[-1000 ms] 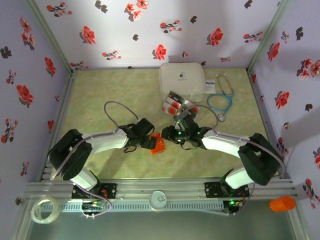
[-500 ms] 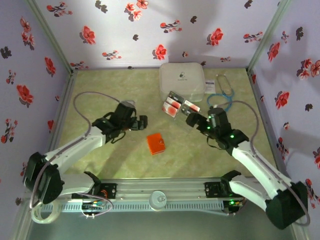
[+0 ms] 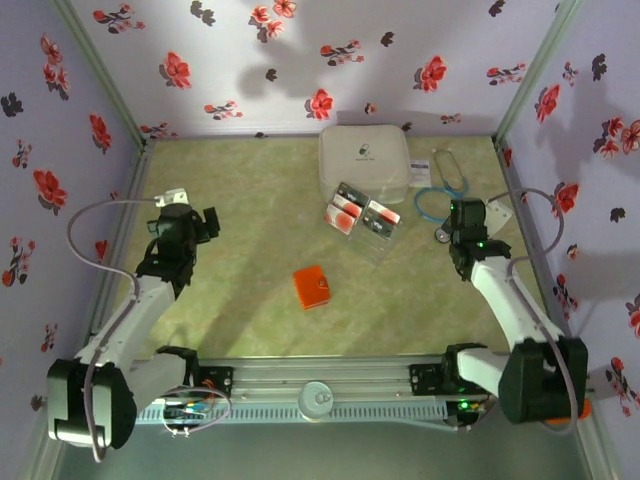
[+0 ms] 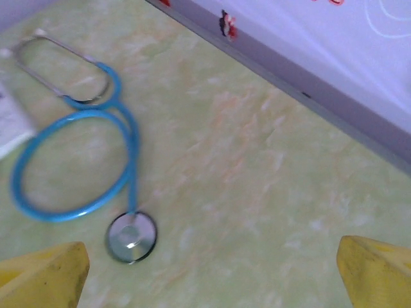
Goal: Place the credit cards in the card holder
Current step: Reset both arms
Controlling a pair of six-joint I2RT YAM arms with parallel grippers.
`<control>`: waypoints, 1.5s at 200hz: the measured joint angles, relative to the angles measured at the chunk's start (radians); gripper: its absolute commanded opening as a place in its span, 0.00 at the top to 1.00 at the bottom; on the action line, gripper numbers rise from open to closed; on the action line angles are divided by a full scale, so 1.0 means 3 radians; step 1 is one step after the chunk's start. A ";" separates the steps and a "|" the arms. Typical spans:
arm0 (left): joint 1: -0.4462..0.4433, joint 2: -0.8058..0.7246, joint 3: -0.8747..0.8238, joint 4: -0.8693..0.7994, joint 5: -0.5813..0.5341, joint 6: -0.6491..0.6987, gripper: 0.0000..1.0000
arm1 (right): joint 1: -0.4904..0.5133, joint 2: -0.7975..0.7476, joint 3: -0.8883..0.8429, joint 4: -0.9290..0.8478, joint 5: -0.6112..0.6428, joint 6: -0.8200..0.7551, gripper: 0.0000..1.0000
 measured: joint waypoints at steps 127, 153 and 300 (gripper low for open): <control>0.0257 0.1195 -0.0841 0.2340 0.0247 0.0598 0.00 | -0.0024 0.0951 -0.1289 0.3469 -0.0341 -0.1367 0.01; 0.0298 0.1518 -0.0903 0.2838 0.0398 0.0664 0.00 | -0.0045 0.1255 -0.1400 0.4017 -0.0518 -0.1495 0.01; 0.0539 0.1635 -0.0787 0.2857 0.1010 0.0684 0.00 | -0.0163 0.1307 -0.1266 0.4040 -0.0830 -0.1517 0.01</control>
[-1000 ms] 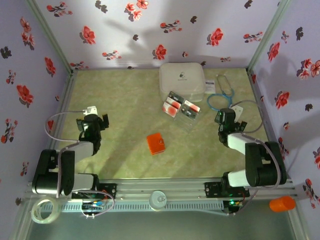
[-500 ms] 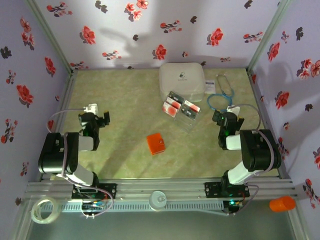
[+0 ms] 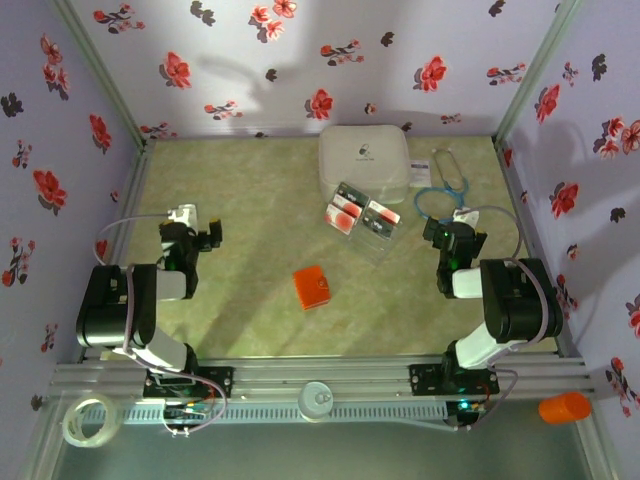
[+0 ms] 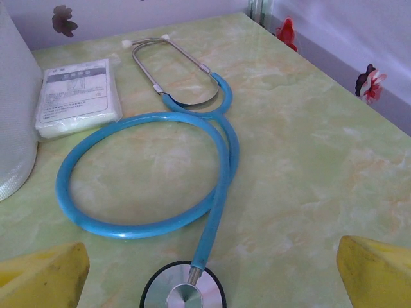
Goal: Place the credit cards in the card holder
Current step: Reset both arms
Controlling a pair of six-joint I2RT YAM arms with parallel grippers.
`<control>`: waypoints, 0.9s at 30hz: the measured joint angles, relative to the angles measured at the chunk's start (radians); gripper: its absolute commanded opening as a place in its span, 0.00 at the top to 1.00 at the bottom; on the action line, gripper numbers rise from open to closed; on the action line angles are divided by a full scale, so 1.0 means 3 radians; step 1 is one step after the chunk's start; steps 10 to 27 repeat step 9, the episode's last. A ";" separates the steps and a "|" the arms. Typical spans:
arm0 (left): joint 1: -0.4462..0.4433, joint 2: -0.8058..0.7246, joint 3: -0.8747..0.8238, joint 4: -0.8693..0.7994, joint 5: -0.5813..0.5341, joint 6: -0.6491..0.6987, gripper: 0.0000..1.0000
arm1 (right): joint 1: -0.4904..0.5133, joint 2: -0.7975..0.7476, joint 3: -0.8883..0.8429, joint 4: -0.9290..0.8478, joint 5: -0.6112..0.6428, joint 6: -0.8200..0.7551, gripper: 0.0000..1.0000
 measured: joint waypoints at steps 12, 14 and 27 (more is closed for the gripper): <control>0.0000 0.0000 0.0000 0.0000 0.0015 0.0006 0.00 | -0.0062 0.0000 0.0047 -0.0042 -0.0238 -0.0006 0.01; 0.0000 0.0000 0.0000 0.0000 0.0015 0.0006 0.00 | -0.0062 0.0000 0.0047 -0.0042 -0.0238 -0.0006 0.01; 0.0000 0.0000 0.0000 0.0000 0.0015 0.0006 0.00 | -0.0062 0.0000 0.0047 -0.0042 -0.0238 -0.0006 0.01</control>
